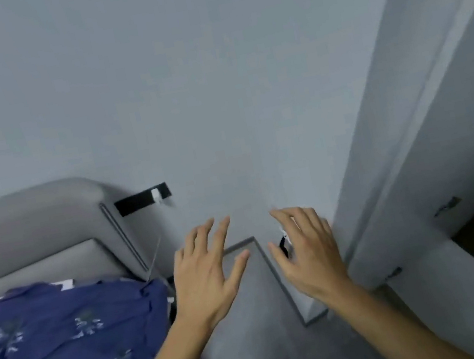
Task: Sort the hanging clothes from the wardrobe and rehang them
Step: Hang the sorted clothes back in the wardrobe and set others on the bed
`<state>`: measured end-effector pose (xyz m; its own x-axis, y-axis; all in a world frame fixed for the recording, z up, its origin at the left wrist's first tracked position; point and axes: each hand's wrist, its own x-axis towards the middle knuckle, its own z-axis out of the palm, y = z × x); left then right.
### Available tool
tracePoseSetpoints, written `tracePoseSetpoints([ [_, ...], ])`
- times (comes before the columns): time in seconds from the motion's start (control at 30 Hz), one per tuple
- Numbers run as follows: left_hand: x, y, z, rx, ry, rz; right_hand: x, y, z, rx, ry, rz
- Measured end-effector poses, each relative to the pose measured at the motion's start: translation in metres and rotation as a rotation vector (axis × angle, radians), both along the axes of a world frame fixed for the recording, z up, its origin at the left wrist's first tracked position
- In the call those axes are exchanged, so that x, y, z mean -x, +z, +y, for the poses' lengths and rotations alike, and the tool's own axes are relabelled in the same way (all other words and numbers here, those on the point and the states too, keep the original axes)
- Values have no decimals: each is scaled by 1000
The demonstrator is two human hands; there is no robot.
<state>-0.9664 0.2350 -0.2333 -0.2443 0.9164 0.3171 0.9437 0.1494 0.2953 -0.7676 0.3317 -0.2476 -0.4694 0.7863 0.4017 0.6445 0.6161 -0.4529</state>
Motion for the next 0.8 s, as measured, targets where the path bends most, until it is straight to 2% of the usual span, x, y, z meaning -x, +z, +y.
tracePoseSetpoints([
  [0.2,147,-31,-48,27,284,-61,153,-16,0,20,185,-29],
  [0.37,229,-47,-101,23,535,-97,257,-28,-7,46,379,-75],
  [0.57,265,-77,-162,66,863,-142,356,-52,-23,72,707,-114],
  [0.8,258,-81,-212,138,1241,-164,449,-60,-40,83,1049,-133],
])
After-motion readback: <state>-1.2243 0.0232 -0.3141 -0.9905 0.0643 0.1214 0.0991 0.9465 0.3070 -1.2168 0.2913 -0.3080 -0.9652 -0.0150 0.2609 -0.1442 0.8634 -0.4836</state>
